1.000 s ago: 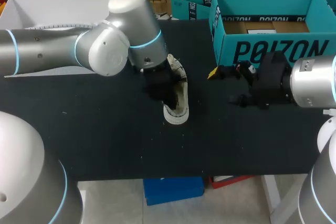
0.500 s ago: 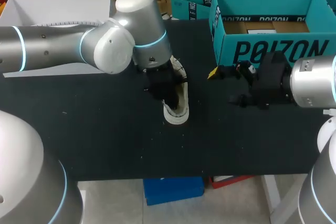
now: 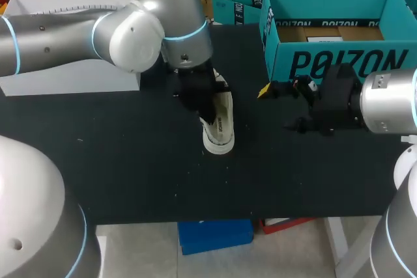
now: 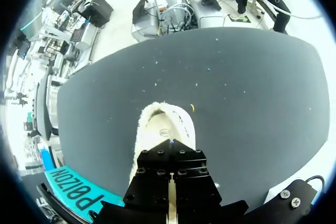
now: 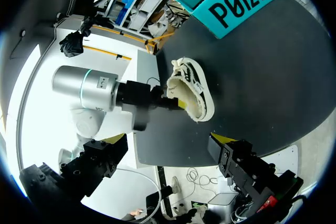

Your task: Take the shoe out of the shoebox, open the shoe tongue, remove and reinsert the insole, then place the shoe into the shoebox

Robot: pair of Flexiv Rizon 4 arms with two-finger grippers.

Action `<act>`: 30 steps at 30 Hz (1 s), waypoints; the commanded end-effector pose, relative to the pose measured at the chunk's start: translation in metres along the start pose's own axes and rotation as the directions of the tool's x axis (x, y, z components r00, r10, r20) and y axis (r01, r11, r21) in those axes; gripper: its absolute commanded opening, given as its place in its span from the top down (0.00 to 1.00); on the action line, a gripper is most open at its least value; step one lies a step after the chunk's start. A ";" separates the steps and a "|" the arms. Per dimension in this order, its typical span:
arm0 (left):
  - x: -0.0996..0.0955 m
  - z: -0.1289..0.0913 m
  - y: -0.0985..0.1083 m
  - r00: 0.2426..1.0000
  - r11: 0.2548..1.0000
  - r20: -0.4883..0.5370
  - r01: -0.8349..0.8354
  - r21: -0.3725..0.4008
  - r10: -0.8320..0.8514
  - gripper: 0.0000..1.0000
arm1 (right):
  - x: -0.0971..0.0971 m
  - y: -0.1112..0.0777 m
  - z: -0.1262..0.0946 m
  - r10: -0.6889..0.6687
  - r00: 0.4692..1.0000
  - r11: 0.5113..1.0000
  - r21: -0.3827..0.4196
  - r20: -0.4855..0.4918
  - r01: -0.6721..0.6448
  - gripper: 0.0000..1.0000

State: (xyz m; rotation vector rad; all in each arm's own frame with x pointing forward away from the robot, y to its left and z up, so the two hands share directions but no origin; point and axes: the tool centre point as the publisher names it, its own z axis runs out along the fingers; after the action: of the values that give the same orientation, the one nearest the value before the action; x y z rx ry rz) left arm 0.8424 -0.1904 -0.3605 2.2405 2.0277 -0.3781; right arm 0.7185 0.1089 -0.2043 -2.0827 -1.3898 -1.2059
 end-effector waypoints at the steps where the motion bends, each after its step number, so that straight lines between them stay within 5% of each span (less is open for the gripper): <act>1: 0.012 -0.039 -0.008 1.000 0.999 0.017 0.008 -0.038 -0.008 1.00 | 0.000 0.000 0.001 0.000 1.000 1.000 0.000 0.000 0.000 0.00; 13: 0.034 -0.068 0.010 0.988 0.989 0.118 0.112 -0.099 -0.100 1.00 | 0.000 0.000 0.001 0.000 1.000 1.000 0.000 0.000 0.000 0.00; 21: 0.050 -0.065 0.048 0.950 0.957 0.225 0.251 -0.148 -0.214 1.00 | 0.000 0.000 0.001 0.000 1.000 1.000 0.000 0.000 0.000 0.00; 30: 0.041 -0.059 0.079 0.917 0.937 0.301 0.316 -0.151 -0.261 1.00 | 0.000 0.000 0.001 0.000 1.000 1.000 0.000 0.000 0.000 0.00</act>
State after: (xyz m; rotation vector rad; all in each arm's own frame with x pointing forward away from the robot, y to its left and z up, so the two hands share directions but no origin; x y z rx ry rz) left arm 0.9222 -0.1385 -0.3118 1.6700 2.1456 -0.4505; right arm 0.7185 0.1089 -0.2042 -2.0827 -1.3898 -1.2059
